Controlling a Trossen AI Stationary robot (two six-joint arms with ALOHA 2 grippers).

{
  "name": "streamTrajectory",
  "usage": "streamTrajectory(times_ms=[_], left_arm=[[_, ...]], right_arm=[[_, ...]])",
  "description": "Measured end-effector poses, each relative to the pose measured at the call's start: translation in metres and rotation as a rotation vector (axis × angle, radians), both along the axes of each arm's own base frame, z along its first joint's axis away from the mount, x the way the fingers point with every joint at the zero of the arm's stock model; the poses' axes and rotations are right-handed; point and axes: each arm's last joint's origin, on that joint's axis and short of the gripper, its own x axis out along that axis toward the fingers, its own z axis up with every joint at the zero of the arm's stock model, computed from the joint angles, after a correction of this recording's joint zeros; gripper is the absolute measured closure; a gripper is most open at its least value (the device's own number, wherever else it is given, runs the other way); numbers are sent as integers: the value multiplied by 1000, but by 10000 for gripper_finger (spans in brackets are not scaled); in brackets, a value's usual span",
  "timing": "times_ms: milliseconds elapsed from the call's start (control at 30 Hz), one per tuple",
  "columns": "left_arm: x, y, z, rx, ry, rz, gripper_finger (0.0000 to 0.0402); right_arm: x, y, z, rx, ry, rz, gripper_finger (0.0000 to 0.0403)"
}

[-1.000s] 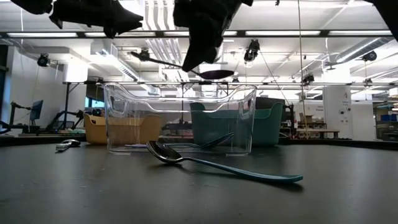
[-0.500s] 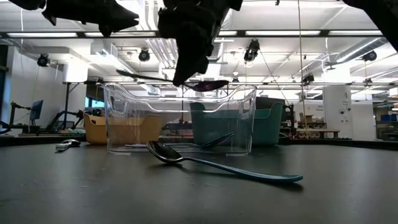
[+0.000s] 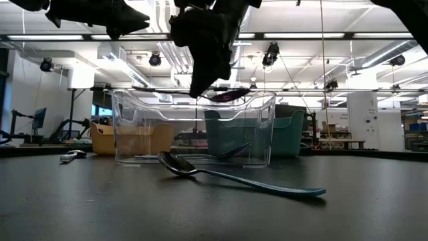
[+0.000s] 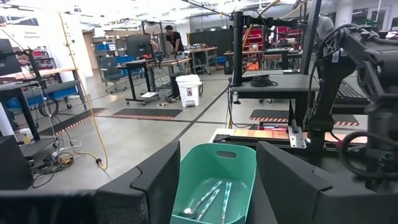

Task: Sort silverware by color (type)
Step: Put the violet spoon into the transparent bin

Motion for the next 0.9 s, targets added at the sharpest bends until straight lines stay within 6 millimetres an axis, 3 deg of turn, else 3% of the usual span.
streamTrajectory(times_ms=[900], left_arm=[[1, 1, -3, -6, 6, 3, 207]], right_arm=[[-1, 16, -12, -56, 33, 2, 390]])
